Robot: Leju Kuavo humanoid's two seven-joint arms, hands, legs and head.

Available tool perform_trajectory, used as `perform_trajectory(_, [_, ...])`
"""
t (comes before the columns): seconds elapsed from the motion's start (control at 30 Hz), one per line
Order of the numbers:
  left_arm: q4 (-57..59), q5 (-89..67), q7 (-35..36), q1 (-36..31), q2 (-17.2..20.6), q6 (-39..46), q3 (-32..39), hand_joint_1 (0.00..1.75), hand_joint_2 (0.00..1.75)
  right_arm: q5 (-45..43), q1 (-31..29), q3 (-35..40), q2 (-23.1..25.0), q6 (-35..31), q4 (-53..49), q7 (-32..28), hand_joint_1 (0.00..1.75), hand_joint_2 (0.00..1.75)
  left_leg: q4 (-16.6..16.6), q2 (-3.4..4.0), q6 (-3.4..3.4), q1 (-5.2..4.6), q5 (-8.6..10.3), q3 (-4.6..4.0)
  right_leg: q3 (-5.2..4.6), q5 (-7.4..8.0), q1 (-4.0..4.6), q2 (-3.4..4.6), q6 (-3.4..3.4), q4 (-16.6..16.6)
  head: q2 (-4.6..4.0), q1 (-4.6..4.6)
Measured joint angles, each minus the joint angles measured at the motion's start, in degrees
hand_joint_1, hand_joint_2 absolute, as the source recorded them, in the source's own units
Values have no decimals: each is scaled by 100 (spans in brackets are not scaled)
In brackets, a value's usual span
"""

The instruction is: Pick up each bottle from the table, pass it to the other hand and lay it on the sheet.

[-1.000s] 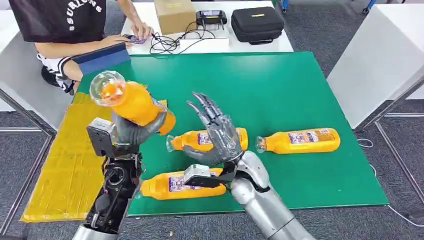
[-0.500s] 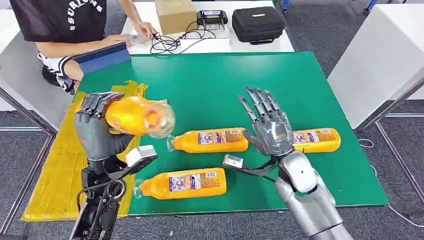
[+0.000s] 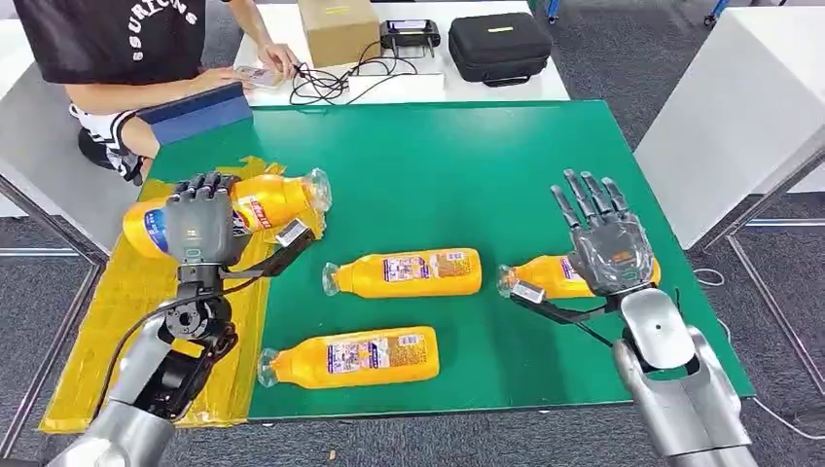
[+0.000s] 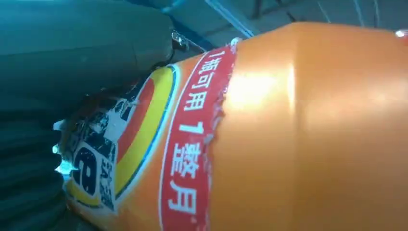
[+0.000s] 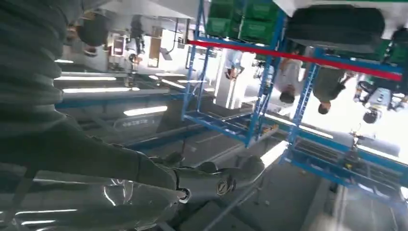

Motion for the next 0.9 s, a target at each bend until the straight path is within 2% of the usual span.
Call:
perform_trajectory(0.03, [109,0,20,-60,37,-73,-44,159,175,0,8,-11,-7,29,0,-4,0,175,0,-2,0,-2,-1,0,0,0,-3,-1,0,-1,0,0])
perform_trajectory(0.07, [213,0,70,-102,63,-261,-94,157,175,-4,8,-22,-7,97,0,-35,0,175,0,-6,1,-3,-1,0,0,-1,-3,-1,1,-2,0,-2])
perform_trajectory(0.13, [470,2,33,-177,96,-557,-113,164,175,6,-2,-26,-9,342,4,-73,0,175,0,-13,2,-2,-2,-4,0,-1,-2,-4,1,-3,-2,0])
perform_trajectory(0.17, [663,4,-51,-241,109,-604,-107,175,175,15,-22,-18,-20,475,18,20,0,175,0,-17,2,-2,-2,-6,-1,-2,-2,-6,0,-2,0,-2])
perform_trajectory(0.27, [1391,4,-271,-418,111,-496,44,175,175,28,-185,162,-166,838,149,249,0,175,0,-14,2,-2,-1,-6,-1,-1,-1,-7,0,-2,0,0])
perform_trajectory(0.33, [1832,4,-372,-490,109,-420,199,159,175,28,-249,201,-203,995,262,140,0,175,0,-5,2,-2,-1,-5,-3,0,-2,-1,0,-2,0,-2])
perform_trajectory(0.4, [2167,4,-499,-547,89,-407,355,166,175,28,-283,230,-216,1102,348,76,0,175,0,-11,1,-2,0,-5,-3,0,-1,-3,0,-2,-2,0])
perform_trajectory(0.43, [2341,4,-551,-576,76,-405,433,164,175,28,-328,251,-221,1168,428,68,0,175,0,-15,1,-2,0,-6,-3,0,-2,-6,0,-1,-2,-2])
perform_trajectory(0.47, [2477,4,-568,-595,63,-405,500,154,175,28,-385,271,-234,1233,491,128,0,175,0,-15,1,-2,0,-6,-3,0,-2,-6,1,-1,0,-2])
perform_trajectory(0.5, [2600,4,-568,-609,52,-407,553,103,175,31,-445,301,-264,1276,550,233,0,175,0,-15,1,-2,0,-6,-3,0,-2,-6,1,-1,0,-2])
perform_trajectory(0.53, [2724,4,-546,-622,37,-407,608,12,175,31,-523,356,-325,1331,627,364,0,175,0,-15,1,-2,0,-7,-3,0,-2,-6,1,-1,0,-2])
perform_trajectory(0.57, [2812,4,-510,-626,28,-407,658,0,175,31,-585,382,-369,1362,695,424,0,175,0,-14,1,-2,0,-7,-3,-1,-1,-5,1,-1,-2,0])
perform_trajectory(0.8, [3202,7,-245,-630,-5,-315,1093,0,175,31,-956,428,-698,1500,1185,603,0,175,0,-19,1,-2,0,-11,-5,-1,-2,-10,1,-2,0,-2])
perform_trajectory(0.9, [3250,7,-269,-622,-42,-167,1313,0,175,13,-1102,317,-806,1495,1486,441,0,175,1,-19,2,-2,0,-11,-4,-1,-2,-10,1,-3,-2,0])
